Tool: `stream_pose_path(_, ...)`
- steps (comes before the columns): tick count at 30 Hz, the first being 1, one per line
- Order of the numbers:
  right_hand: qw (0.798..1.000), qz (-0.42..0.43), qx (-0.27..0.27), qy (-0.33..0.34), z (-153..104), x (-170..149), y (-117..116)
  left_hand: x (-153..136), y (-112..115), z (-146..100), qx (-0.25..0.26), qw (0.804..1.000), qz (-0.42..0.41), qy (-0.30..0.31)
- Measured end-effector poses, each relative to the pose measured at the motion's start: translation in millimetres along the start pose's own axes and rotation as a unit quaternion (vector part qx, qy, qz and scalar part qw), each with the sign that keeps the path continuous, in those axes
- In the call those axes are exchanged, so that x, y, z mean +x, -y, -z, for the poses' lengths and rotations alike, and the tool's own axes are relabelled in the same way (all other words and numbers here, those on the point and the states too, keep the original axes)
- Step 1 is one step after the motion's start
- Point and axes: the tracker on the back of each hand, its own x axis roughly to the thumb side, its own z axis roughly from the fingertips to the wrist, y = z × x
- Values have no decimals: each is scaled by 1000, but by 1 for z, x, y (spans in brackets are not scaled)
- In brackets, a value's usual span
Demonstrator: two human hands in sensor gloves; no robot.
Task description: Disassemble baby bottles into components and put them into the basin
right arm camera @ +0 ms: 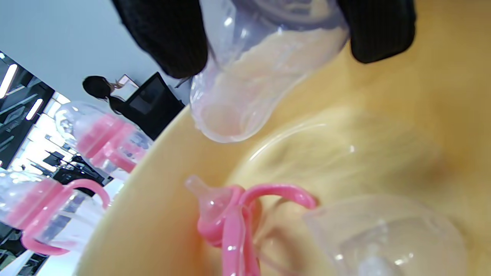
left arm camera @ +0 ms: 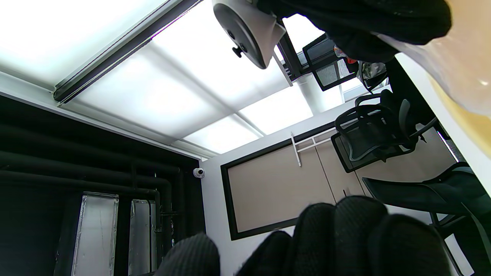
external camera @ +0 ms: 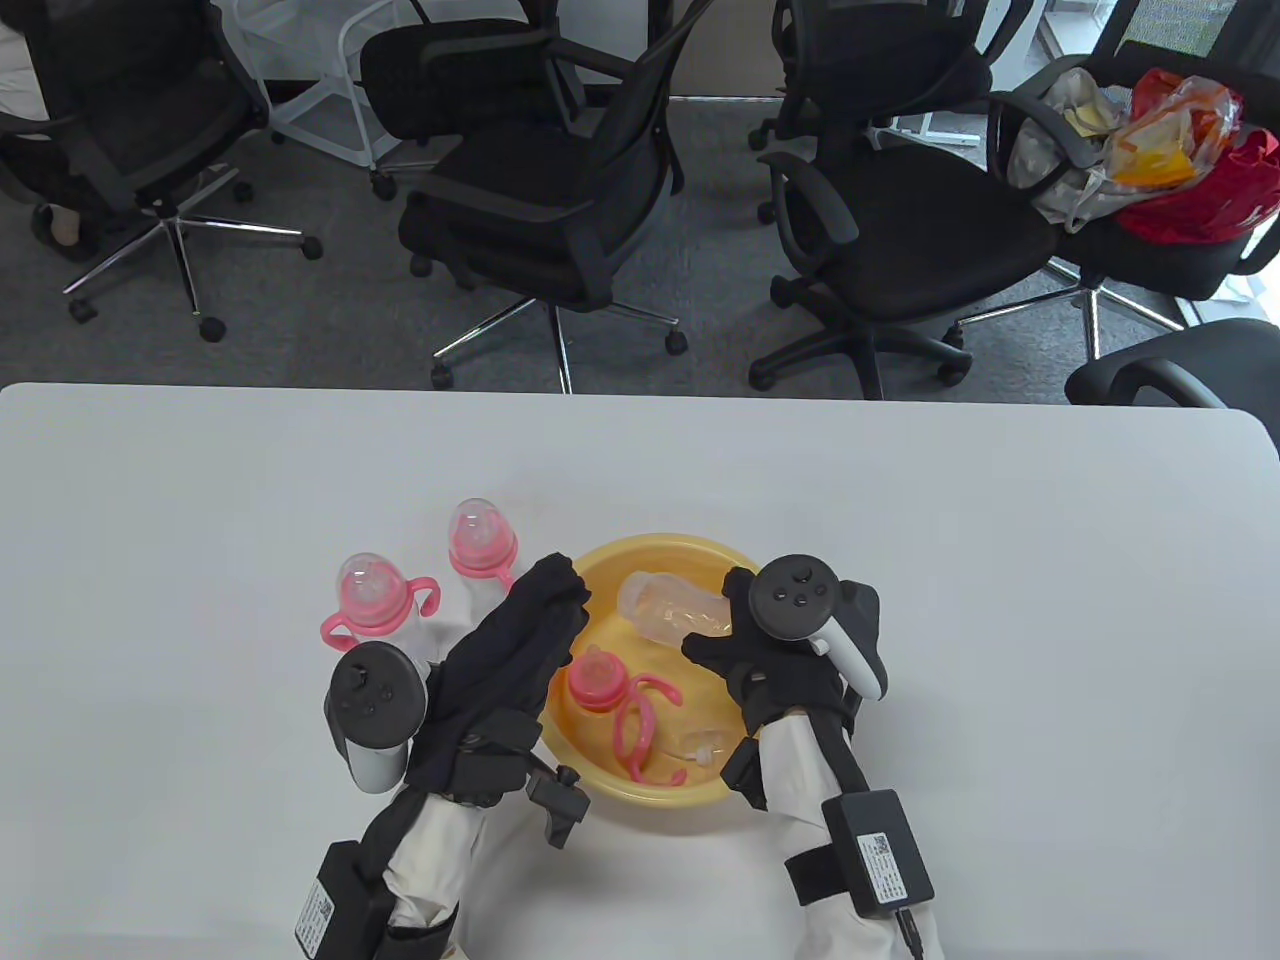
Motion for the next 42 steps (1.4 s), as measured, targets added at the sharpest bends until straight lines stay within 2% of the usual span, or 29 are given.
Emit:
stream_pose_path(10, 998, -48, 32, -33, 18, 0, -20, 0, -1, 0, 0, 1000, -6, -3)
stream_pose_path(16, 996, -54, 49, -46, 23, -2, -23, 2, -2, -1, -3, 1000, -13, 1)
stream_pose_path(20, 989, -93, 87, -72, 28, -3, -26, 2, -2, -1, -4, 1000, -17, 0)
stream_pose_path(29, 969, -178, 130, -115, 40, 6, -28, 1, -4, -1, -4, 1000, -21, -4)
stream_pose_path(42, 954, -211, 157, -142, 53, 1, -43, 0, -5, 0, -4, 1000, -28, -8)
